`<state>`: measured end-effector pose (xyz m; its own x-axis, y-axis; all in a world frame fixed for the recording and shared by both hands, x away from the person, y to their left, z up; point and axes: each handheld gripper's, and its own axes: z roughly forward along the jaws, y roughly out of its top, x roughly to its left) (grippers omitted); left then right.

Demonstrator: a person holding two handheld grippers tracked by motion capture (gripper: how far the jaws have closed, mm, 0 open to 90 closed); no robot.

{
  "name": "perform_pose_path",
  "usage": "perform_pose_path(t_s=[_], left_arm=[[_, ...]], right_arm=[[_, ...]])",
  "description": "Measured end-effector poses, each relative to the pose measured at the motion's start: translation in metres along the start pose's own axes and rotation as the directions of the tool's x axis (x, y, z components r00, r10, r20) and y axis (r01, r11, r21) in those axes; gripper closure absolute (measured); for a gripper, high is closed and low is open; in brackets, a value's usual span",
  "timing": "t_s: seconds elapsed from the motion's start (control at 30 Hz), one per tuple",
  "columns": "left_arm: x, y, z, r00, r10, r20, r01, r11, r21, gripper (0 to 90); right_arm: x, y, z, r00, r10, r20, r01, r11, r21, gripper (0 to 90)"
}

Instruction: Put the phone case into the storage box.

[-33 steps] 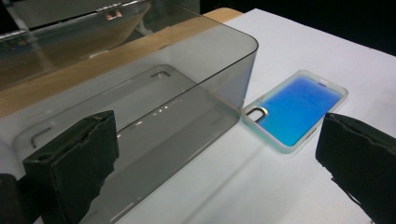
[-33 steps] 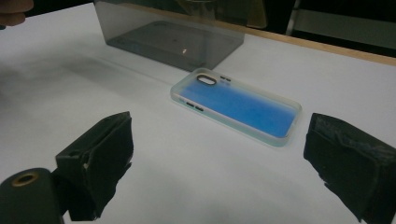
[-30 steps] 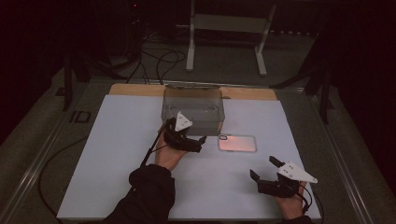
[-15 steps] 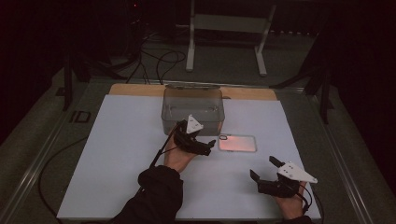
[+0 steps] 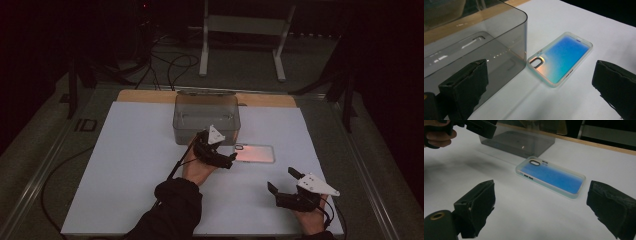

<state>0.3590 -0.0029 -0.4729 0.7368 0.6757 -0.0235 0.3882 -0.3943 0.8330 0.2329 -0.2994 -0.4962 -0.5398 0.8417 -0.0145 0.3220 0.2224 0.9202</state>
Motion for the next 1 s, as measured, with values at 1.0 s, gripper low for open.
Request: perform_pose_path(t_s=[1.0], left_arm=[[-0.020,-0.003,0.051,0.9987,-0.045,-0.022,0.047,0.9922,0.115,24.7]], right_arm=[[0.000,0.000,0.000,1.0000,0.001,-0.001,-0.001,1.000,0.002,8.3]])
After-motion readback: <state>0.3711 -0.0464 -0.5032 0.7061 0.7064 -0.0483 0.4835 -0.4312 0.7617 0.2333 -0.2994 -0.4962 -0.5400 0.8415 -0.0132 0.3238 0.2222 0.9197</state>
